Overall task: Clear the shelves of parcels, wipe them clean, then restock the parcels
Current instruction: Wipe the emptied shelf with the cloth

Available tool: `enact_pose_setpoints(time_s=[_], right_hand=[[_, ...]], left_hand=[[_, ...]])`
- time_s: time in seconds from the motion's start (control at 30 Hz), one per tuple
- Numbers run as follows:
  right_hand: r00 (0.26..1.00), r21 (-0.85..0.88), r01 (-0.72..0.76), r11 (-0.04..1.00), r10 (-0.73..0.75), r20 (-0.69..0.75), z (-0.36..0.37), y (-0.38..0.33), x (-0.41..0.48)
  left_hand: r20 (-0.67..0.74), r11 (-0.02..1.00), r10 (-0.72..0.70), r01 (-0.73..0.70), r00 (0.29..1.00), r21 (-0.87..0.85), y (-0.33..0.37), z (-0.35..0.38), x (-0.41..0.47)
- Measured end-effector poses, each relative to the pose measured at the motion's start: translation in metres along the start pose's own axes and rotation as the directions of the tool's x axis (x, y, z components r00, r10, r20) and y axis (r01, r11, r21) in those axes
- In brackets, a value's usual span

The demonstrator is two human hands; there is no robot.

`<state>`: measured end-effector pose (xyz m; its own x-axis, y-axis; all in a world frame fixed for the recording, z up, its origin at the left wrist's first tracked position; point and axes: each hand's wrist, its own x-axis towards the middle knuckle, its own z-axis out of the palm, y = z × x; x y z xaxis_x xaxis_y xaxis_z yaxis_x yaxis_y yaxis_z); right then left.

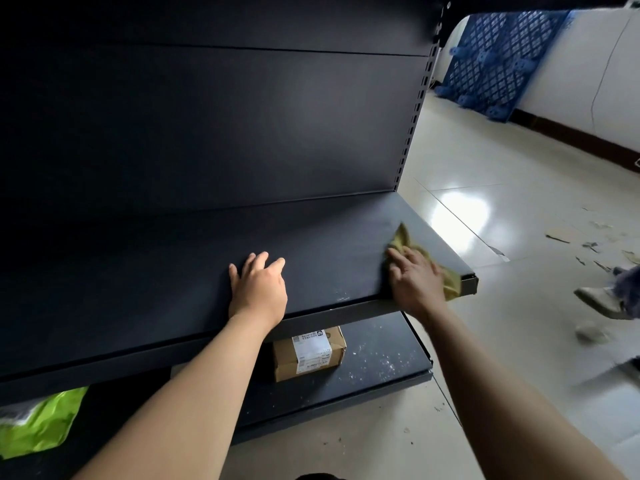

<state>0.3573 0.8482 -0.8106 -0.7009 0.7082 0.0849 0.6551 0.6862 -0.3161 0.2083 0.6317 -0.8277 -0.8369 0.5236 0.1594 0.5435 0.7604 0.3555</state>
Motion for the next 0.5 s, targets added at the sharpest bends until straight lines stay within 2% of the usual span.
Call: enact_pose_setpoints(time_s=[0.17, 0.27, 0.4, 0.5], right_hand=[[0.973, 0.143, 0.201, 0.969, -0.214, 0.087, 0.016, -0.076, -0.029], [0.95, 0.082, 0.298, 0.951, -0.304, 0.069, 0.032, -0.11, -0.059], [0.903, -0.027, 0.425, 0.905, -0.426, -0.052, 0.039, -0.096, -0.085], [0.904, -0.052, 0.413, 0.909, -0.416, -0.101, 0.034, -0.059, -0.08]], left_hand=[[-0.022, 0.996, 0.047, -0.049, 0.999, -0.071, -0.002, -0.003, 0.001], [-0.012, 0.993, 0.052, -0.053, 0.999, -0.104, -0.004, -0.007, 0.0], [0.011, 0.989, 0.059, -0.057, 0.998, -0.135, -0.004, -0.01, -0.004], [0.01, 0.988, 0.066, -0.064, 0.998, -0.142, -0.005, -0.01, -0.006]])
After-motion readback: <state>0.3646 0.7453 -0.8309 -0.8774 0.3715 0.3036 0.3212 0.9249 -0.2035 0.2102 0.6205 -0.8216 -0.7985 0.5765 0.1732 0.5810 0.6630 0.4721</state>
